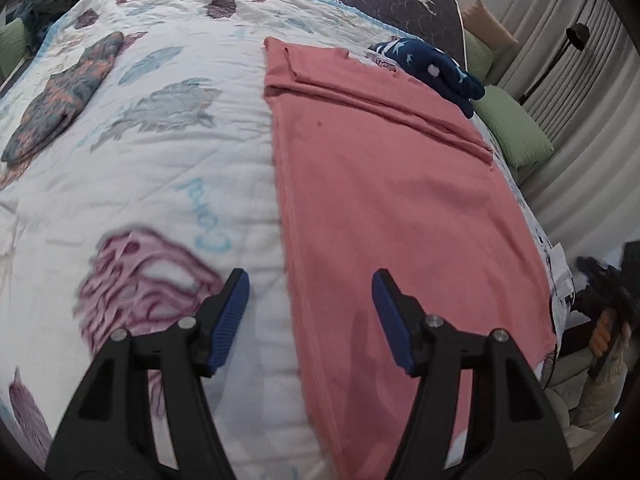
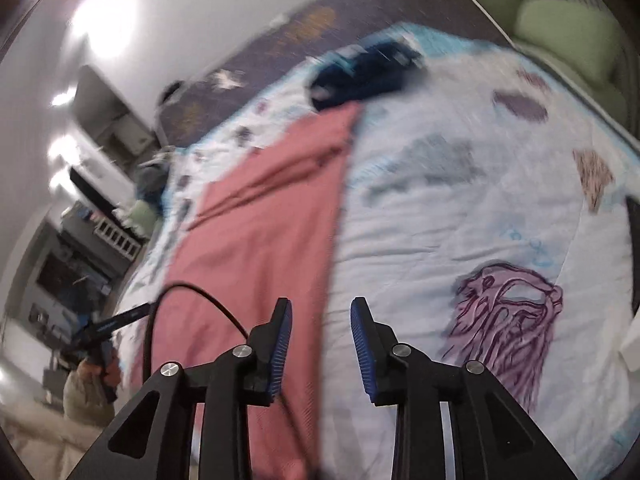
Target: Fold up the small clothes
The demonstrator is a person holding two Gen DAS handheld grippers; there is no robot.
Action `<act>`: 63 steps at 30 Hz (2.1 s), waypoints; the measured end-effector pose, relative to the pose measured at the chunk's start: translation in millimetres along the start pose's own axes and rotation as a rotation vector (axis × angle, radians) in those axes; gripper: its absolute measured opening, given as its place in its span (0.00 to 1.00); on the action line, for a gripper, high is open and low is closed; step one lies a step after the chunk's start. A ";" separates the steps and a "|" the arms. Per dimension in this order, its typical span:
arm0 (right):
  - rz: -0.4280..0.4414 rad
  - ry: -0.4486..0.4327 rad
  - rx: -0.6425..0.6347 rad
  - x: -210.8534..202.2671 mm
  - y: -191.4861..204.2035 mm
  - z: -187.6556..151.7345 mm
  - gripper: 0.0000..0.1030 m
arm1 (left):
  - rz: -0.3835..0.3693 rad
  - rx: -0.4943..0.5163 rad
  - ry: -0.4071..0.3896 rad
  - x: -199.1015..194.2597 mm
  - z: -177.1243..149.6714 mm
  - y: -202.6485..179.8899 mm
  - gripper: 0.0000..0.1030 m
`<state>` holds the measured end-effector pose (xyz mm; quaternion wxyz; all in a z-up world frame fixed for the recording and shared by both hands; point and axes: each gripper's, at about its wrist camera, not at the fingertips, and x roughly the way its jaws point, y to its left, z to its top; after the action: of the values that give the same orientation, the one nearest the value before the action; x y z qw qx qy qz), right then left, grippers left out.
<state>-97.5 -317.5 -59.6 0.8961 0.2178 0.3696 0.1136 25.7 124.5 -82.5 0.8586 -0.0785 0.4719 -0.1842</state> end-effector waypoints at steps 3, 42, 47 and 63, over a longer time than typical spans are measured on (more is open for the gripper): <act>0.005 -0.100 -0.125 -41.7 27.0 -9.2 0.47 | 0.015 0.001 -0.012 -8.6 -7.4 -2.8 0.63; 0.226 0.141 0.053 25.9 -4.1 -83.5 0.23 | -0.031 0.055 0.027 -37.6 -97.8 -29.1 0.08; 0.271 0.085 0.129 14.4 -12.5 -80.2 0.04 | -0.005 0.060 -0.059 -82.1 -99.8 -24.4 0.08; 0.178 0.094 0.146 -4.0 -22.6 -90.0 0.27 | 0.090 0.094 -0.056 -55.0 -119.1 -20.6 0.35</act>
<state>-163.4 -311.3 -124.7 0.8460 0.3089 0.3977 0.1753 -106.0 131.7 -97.8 0.8816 -0.0221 0.4417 -0.1651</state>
